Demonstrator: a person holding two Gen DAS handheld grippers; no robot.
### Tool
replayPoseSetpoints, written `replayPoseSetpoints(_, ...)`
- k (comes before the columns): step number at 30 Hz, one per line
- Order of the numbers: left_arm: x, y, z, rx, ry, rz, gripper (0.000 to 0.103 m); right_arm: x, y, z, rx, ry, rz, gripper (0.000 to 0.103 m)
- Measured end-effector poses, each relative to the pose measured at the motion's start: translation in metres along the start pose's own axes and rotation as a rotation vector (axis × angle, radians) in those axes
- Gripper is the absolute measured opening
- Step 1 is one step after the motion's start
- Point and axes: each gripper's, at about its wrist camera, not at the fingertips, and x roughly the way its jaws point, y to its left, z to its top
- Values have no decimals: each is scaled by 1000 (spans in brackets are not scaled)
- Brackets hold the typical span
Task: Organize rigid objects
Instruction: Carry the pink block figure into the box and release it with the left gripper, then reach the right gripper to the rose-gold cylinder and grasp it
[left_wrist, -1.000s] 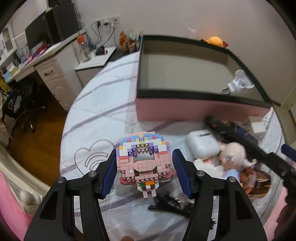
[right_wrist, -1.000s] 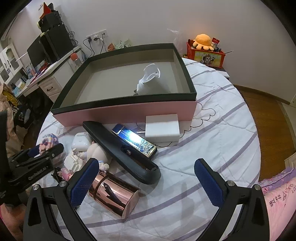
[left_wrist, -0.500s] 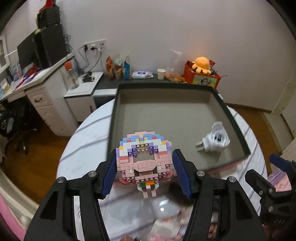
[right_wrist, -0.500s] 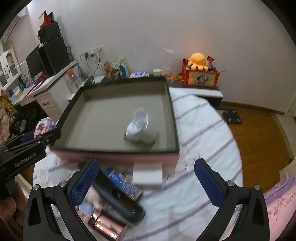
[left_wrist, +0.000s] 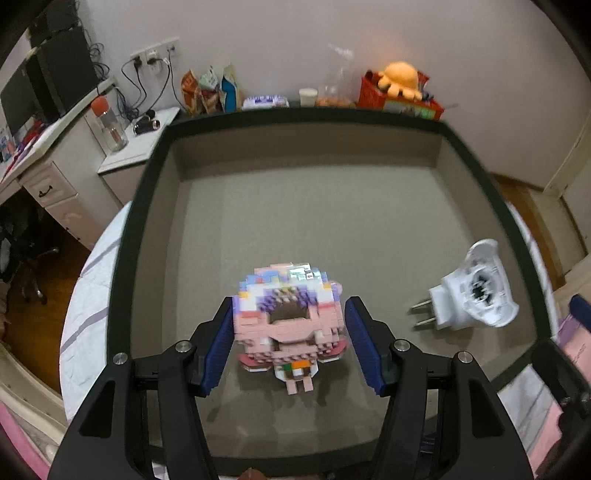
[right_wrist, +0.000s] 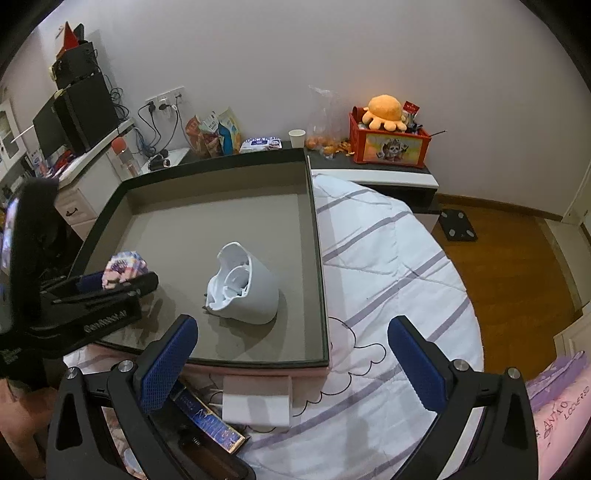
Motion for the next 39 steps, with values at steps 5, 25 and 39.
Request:
replayPoseSetpoints(5,-4,0,-2,6,-7,17,103,2,-1,0,2,7,3,103)
replayPoseSetpoints(25,-140,45,-113,-79,-229,103,103,-82,33,-46,-27,-96,40,103)
replayPoseSetpoints(39,-155,33,-174,-58,-190,120,103,-93,52,-118,-73,-9,53,103)
